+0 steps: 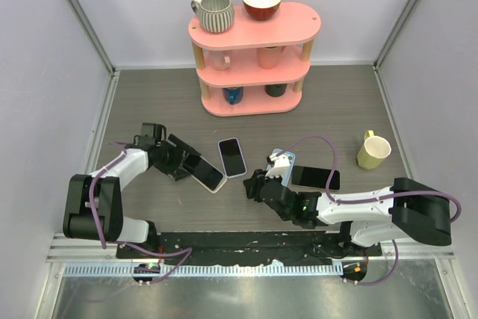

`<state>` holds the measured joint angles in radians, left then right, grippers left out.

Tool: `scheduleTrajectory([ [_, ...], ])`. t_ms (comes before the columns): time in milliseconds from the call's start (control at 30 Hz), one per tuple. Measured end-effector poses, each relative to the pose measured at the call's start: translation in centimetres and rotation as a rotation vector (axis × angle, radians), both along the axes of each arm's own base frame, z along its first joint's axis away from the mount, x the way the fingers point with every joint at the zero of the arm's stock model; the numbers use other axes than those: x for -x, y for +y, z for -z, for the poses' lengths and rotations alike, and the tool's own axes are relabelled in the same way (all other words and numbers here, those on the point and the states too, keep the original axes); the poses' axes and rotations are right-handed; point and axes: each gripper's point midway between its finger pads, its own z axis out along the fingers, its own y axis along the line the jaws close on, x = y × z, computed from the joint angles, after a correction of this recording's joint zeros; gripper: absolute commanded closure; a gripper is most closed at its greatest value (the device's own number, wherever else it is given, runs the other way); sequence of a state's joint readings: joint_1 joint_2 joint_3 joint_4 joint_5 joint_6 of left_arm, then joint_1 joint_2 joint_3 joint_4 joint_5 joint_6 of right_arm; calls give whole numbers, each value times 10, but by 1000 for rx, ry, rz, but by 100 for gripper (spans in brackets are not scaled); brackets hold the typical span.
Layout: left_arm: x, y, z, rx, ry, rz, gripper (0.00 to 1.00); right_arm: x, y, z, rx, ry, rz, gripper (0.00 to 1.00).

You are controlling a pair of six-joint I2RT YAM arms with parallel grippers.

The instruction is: Put the phone into the phone case

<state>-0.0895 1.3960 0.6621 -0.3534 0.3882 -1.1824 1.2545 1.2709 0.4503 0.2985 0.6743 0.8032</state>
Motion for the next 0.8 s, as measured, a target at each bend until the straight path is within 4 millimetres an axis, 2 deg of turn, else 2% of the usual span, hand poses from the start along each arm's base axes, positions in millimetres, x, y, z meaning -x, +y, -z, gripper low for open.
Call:
scheduleTrajectory([
  [67, -1, 0, -1, -2, -1, -2, 20, 0, 0, 0, 0, 0, 0, 53],
  [100, -1, 0, -1, -3, -1, -4, 3, 0, 0, 0, 0, 0, 0, 53],
  [133, -2, 0, -1, -4, -1, -7, 0, 0, 0, 0, 0, 0, 0, 53],
  [333, -3, 0, -3, -4, -5, -14, 0, 0, 0, 0, 0, 0, 0, 53],
  [467, -3, 5, -13, -36, -30, -17, 0, 0, 0, 0, 0, 0, 0, 53],
  [533, -7, 13, -28, -87, -68, -17, 0, 0, 0, 0, 0, -1, 0, 53],
  [633, -20, 33, -62, -218, -163, -33, 0, 0, -1, 0, 20, -11, -11, 53],
  [700, -32, 57, -93, -346, -251, -89, 0, 0, -1, 1, 52, -28, -36, 53],
  [800, -38, 86, -126, -439, -350, -147, 0, 1, 2, -3, 95, -51, -103, 53],
])
